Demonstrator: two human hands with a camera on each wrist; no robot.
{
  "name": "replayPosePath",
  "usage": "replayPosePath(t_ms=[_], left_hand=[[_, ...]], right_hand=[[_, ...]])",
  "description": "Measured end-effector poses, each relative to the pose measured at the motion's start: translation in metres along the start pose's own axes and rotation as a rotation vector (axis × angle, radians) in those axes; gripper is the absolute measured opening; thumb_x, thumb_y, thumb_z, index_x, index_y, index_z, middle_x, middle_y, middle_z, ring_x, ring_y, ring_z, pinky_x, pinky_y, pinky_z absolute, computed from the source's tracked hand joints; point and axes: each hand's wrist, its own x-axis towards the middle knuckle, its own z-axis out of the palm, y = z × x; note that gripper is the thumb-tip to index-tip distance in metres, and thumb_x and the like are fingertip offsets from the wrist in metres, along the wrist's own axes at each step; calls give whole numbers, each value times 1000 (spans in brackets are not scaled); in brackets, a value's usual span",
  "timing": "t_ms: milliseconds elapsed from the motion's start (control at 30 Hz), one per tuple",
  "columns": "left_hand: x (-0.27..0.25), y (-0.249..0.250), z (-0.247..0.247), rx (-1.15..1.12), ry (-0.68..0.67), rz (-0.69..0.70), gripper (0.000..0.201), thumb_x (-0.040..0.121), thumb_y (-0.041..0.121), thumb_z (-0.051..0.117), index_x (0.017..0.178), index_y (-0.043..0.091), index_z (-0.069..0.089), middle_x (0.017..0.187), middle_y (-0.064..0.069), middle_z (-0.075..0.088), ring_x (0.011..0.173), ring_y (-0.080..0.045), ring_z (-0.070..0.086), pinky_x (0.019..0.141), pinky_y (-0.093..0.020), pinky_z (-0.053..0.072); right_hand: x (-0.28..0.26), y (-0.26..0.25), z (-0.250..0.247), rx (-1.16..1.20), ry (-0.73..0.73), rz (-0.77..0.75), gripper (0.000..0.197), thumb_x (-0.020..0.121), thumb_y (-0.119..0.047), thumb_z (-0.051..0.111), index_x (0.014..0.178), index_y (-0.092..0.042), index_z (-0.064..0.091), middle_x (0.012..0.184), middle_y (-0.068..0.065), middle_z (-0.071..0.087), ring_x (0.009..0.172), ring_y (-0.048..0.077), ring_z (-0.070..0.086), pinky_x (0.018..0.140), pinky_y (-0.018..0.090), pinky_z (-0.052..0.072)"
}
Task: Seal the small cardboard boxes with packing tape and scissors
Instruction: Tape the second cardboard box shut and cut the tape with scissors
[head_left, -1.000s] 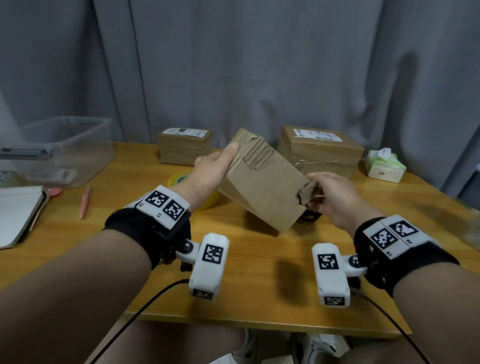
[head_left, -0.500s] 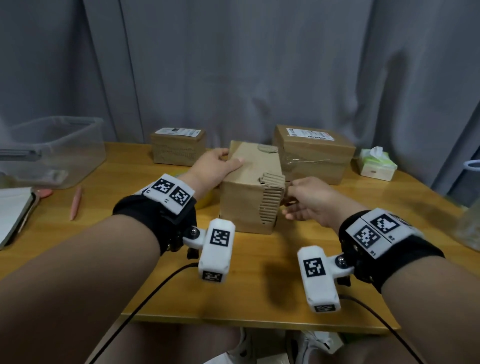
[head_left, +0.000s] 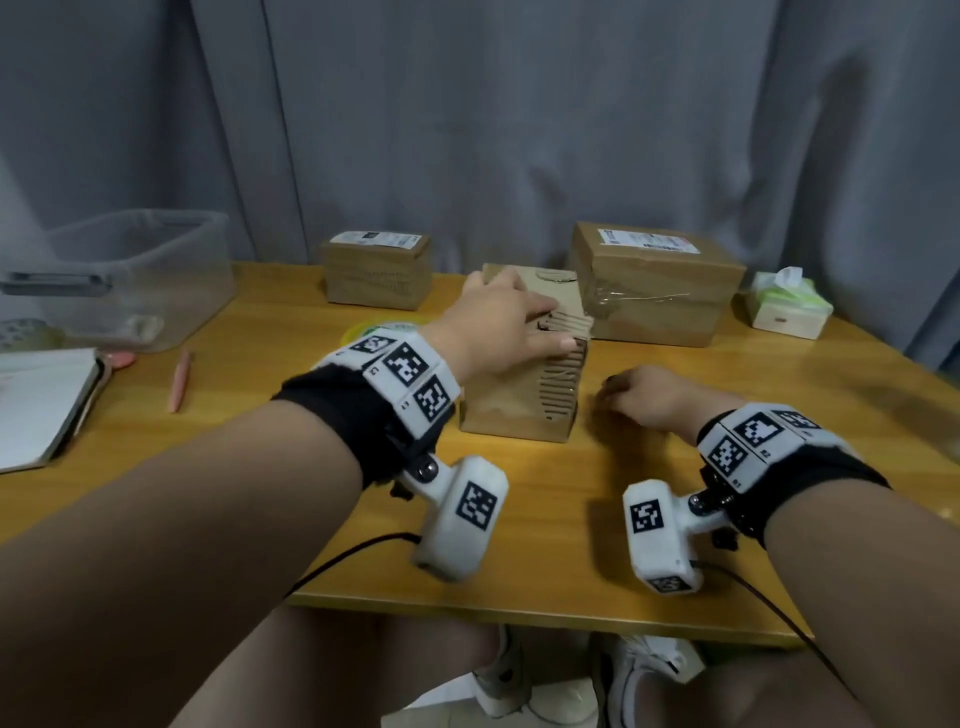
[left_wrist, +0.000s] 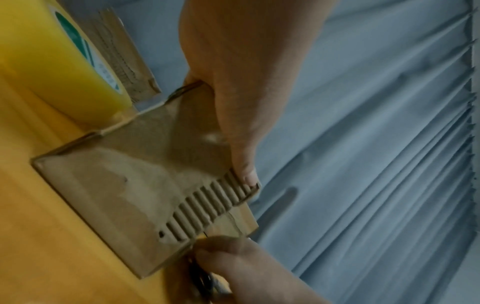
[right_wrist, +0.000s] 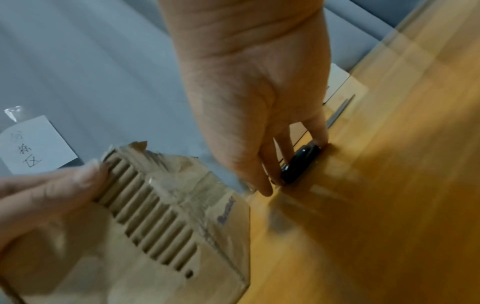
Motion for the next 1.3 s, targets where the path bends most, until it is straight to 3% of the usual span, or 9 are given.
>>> replayPosePath(t_ms=[200,300,400,567,633,767,933,1133,1300], left_hand=[[10,-22,-19,-181,-153,215,50,90,35,60,138,24,47,130,7,48,121,-10,42,104,-25,31],[12,-27,-23,-412,-217,188,40,87,19,66,126,16,56,118,5,59,108,-9,56,93,-19,44],[13,-31,-19,-623,-199,109,21,88,23,64,105,11,61,110,-8,66,102,-22,63,91,-32,50],[14,-42,-8,-531,16,-6,25,90,37,60,84,13,63,96,-4,60,91,-20,60,79,-29,50],[9,-43,-7,-601,9,-35,22,91,31,61,87,9,62,98,-4,56,88,-15,57,69,-20,46],[9,-47,-2,-555,54,-146,25,93,42,53,102,19,58,121,-4,44,105,-20,49,89,-32,42],[5,-67,-1,-362,240,-234,24,99,22,44,116,9,52,121,-12,56,100,-22,54,84,-31,43],[-10,-98,25,70,-158,-346,52,93,42,52,127,3,52,124,-13,58,113,-27,55,93,-36,46],[-12,-111,36,170,-58,-333,39,93,37,53,122,12,52,123,-7,58,113,-25,53,94,-35,40]], right_hand=[[-9,-6,-31,270,357,-237,65,86,-3,59,144,-20,38,147,5,39,133,21,40,98,24,35],[-8,-22,-44,79,263,-431,85,80,-13,70,150,-31,25,159,0,14,146,23,13,118,40,18],[-2,-36,-48,-229,152,-491,85,82,-36,72,151,-31,22,161,-2,3,148,21,-3,119,47,0],[-6,-49,-42,-81,211,-554,54,71,-38,80,117,-26,54,123,-9,53,126,18,44,107,37,33],[-11,-53,-39,-101,268,-529,55,68,-45,81,112,-28,54,113,-14,46,118,14,42,101,36,37],[-18,-60,-31,-213,389,-421,58,64,-63,74,107,-34,51,111,-12,43,115,17,38,98,41,30],[-16,-68,-29,-211,414,-327,61,62,-68,72,105,-32,50,117,-4,46,116,22,39,97,43,29],[-11,-79,-25,-273,444,-252,63,63,-72,68,105,-29,49,120,1,47,118,26,41,99,46,30],[-13,-68,-34,-203,339,-320,61,64,-73,66,105,-33,46,116,-6,42,119,20,37,101,39,24]])
